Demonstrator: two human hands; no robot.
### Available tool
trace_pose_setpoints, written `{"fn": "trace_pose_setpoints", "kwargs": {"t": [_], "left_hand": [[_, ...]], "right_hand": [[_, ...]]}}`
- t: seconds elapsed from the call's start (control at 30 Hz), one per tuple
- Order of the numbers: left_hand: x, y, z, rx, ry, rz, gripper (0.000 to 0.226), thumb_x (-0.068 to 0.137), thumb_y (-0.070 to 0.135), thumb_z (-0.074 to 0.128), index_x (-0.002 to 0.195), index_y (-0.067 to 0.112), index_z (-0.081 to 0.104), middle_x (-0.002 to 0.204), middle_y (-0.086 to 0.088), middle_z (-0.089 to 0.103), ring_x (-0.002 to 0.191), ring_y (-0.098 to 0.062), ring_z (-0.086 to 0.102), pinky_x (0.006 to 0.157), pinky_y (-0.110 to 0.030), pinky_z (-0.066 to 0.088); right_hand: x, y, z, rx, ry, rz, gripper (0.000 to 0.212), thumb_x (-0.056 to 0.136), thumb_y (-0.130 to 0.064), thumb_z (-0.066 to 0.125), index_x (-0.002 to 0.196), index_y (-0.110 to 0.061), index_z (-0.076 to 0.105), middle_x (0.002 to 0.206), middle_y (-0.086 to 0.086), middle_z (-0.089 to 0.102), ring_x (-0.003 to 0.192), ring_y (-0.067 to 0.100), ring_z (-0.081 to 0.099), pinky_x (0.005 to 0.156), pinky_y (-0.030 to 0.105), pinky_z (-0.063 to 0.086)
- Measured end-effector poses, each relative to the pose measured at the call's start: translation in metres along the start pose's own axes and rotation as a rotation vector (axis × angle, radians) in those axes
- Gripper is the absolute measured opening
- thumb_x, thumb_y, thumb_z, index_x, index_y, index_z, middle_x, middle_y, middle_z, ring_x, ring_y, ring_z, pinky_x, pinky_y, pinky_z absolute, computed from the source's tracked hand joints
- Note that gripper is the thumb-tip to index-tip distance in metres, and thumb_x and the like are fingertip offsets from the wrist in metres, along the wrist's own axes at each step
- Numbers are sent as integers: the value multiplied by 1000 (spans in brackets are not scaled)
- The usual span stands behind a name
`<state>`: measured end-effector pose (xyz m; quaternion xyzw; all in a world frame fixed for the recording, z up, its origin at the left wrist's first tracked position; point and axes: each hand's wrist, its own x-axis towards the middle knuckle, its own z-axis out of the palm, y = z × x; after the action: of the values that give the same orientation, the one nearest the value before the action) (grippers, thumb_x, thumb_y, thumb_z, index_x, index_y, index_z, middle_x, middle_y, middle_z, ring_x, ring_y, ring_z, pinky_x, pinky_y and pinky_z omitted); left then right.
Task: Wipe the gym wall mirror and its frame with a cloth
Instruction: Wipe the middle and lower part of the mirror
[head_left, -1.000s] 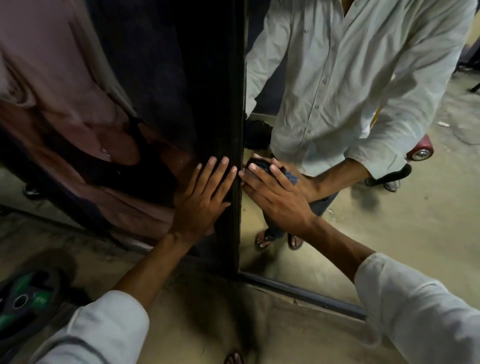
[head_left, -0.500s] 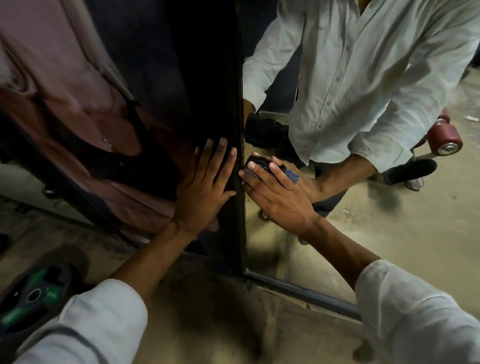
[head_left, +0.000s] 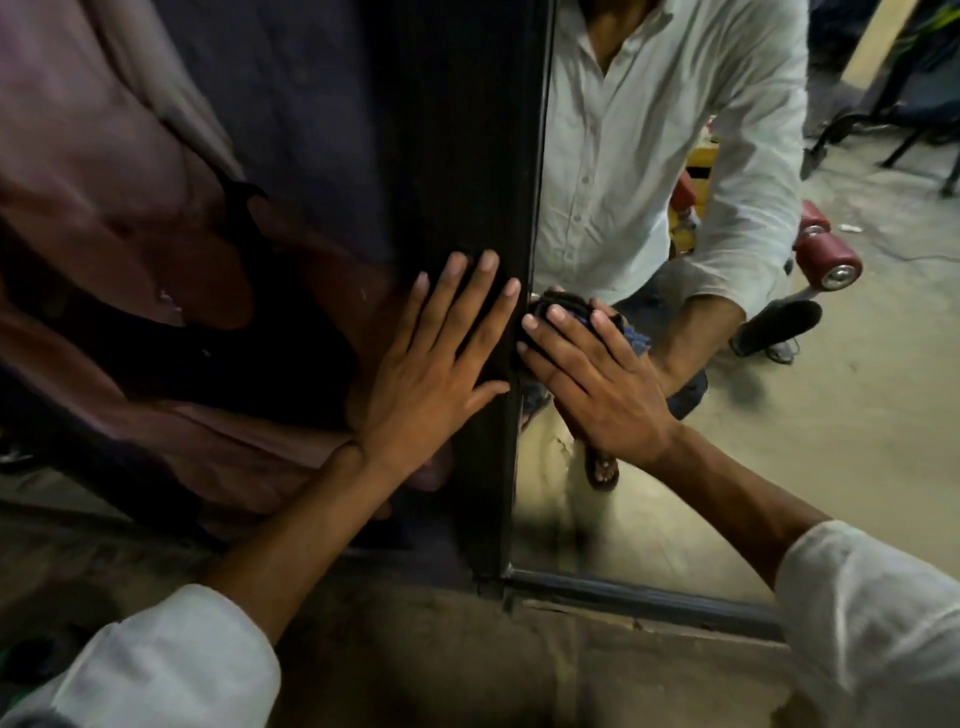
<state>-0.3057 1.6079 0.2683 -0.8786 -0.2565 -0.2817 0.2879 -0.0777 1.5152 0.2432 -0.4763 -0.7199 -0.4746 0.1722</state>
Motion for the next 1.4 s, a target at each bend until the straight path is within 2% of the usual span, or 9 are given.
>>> {"fn": "trace_pose_setpoints", "kwargs": {"t": [0.07,0.17,0.33,0.53,0.73,0.83,1.0,1.2,1.4], "left_hand": [[0,1,4,-45,48,-6,115,94,69,64,170,12,-1,176,-20,-1,163,-35,-9,133,-57,6],[1,6,15,-116,138,-40,107,98,65,62,170,11,4,176,-19,4,163,-36,-3,132,-60,10],[-23,22,44,-131,196,-65,98,101,54,62,170,10,8,176,-14,0,164,-36,4,131,-60,13],[-33,32,85,-71,338,-70,104,97,55,64,169,8,6,175,-13,3,165,-33,0,132,-58,10],[-21,48,107,-82,564,-127,91,95,42,58,165,-1,18,174,-23,10,164,-38,8,132,-61,11],[-21,48,114,-87,636,-118,85,98,39,50,166,-3,21,175,-24,13,164,-37,8,132,-60,10],[-29,55,121,10,630,-117,83,102,43,41,168,0,15,177,-20,7,165,-33,4,132,-59,10],[-36,55,125,48,575,-121,79,105,42,37,169,1,14,178,-18,5,165,-32,3,131,-61,16],[-36,54,127,41,600,-93,78,104,39,35,169,1,13,178,-18,4,165,-32,3,130,-62,17]], "right_hand": [[0,-4,0,9,4,26,47,113,-13,34,159,-6,40,169,14,27,158,31,24,131,47,11],[0,-8,3,36,19,40,47,112,-14,33,158,-5,41,169,13,27,156,32,28,130,48,12],[-3,-16,9,131,83,93,50,107,-17,42,155,-3,46,166,15,36,156,33,29,131,49,12],[-6,-20,25,104,142,98,62,100,-21,57,157,-1,43,168,18,31,159,36,23,130,54,16],[-9,-29,46,67,296,106,59,110,-28,21,158,0,40,170,19,28,160,36,18,129,57,18],[-15,-39,58,-17,363,147,58,105,-23,40,159,-2,39,171,17,25,161,33,15,131,53,15],[-32,-51,66,-140,362,151,64,104,-28,44,162,-6,33,173,15,20,162,30,11,133,45,3],[-32,-32,50,-203,241,47,66,106,-24,46,166,-9,22,175,13,11,163,28,2,133,46,3],[20,-9,25,-181,353,176,59,110,-23,45,164,-8,28,174,14,16,163,27,7,133,43,5]]}}
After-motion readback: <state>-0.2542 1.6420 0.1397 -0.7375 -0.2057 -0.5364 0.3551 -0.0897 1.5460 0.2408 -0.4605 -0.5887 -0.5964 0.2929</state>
